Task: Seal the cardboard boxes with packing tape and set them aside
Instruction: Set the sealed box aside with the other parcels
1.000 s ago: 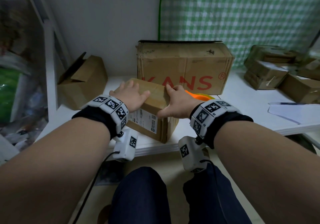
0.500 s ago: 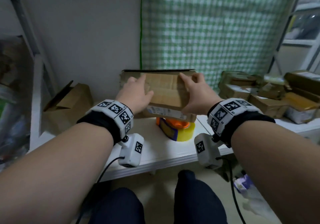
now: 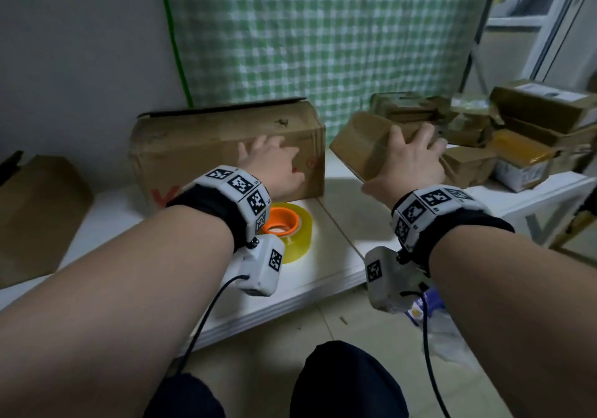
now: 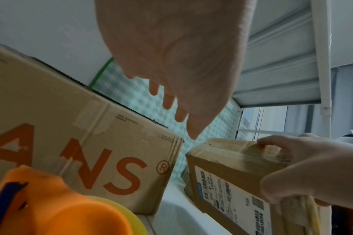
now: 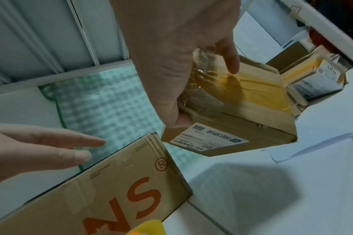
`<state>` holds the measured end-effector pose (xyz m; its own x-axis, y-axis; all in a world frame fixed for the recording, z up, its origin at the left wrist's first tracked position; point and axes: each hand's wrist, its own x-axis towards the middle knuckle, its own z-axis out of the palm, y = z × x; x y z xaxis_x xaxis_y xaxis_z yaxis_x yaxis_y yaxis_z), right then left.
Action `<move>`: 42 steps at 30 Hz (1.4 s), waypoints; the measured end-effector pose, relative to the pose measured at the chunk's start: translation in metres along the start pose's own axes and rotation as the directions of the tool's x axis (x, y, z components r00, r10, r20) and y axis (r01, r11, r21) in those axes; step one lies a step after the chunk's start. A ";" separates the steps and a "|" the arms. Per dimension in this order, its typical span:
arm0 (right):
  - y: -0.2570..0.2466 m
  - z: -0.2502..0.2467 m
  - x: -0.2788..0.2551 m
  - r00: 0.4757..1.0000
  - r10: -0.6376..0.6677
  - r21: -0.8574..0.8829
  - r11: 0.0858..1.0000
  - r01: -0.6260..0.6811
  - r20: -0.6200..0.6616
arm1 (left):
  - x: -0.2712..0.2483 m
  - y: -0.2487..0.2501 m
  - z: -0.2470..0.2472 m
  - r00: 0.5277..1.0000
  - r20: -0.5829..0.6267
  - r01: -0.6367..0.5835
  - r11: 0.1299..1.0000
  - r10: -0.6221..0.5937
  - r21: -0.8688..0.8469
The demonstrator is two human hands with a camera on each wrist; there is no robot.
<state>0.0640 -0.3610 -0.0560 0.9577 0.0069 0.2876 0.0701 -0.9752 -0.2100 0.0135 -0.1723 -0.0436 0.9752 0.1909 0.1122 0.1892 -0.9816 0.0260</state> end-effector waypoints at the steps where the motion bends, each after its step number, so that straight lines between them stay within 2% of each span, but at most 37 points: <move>1: -0.002 0.007 0.007 1.000 -0.005 -0.001 1.000 0.005 0.016 | 0.007 0.001 0.004 1.000 0.011 0.004 1.000 -0.004 0.010; 6: -0.020 0.034 0.031 0.992 -0.100 0.059 0.994 0.096 0.071 | 0.037 -0.007 0.015 0.997 0.022 0.068 0.997 -0.069 0.026; 10: -0.030 0.043 0.037 0.979 -0.182 0.102 0.980 0.173 0.087 | 0.053 -0.015 0.017 0.986 -0.037 0.161 0.987 -0.161 0.023; 13: -0.024 0.046 0.043 0.974 -0.214 0.117 0.972 0.204 0.079 | 0.062 -0.016 0.020 0.981 -0.081 0.178 0.983 -0.174 0.037; 17: -0.008 0.049 0.048 0.970 -0.236 0.102 0.968 0.229 0.066 | 0.072 -0.014 0.024 0.982 0.043 0.186 0.982 -0.186 0.022; 20: -0.006 0.051 0.054 0.984 -0.153 0.057 0.987 0.148 0.088 | 0.079 -0.014 0.027 0.954 0.136 0.273 0.961 -0.266 -0.037; 23: -0.013 0.051 0.062 0.992 -0.089 0.036 0.996 0.087 0.087 | 0.081 -0.016 0.029 0.944 0.155 0.299 0.954 -0.290 -0.037; 30: -0.039 0.050 0.069 0.992 -0.097 0.000 0.995 0.098 0.077 | 0.081 -0.027 0.031 0.938 0.100 0.333 0.943 -0.331 -0.001; 35: -0.040 0.047 0.066 0.983 -0.169 -0.003 0.985 0.170 0.077 | 0.080 -0.025 0.031 0.906 -0.020 0.421 0.906 -0.422 -0.041; 39: -0.043 0.049 0.060 0.956 -0.283 0.047 0.959 0.280 0.077 | 0.081 -0.023 0.030 0.921 -0.112 0.371 0.928 -0.374 -0.042; 42: -0.047 0.057 0.056 0.898 -0.430 0.092 0.902 0.423 0.095 | 0.083 -0.023 0.032 0.946 -0.120 0.295 0.953 -0.301 -0.063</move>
<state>0.1307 -0.3027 -0.0829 0.8560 0.4469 0.2599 0.4936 -0.8559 -0.1542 0.0939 -0.1342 -0.0665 0.8520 0.4762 0.2176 0.4607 -0.8793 0.1208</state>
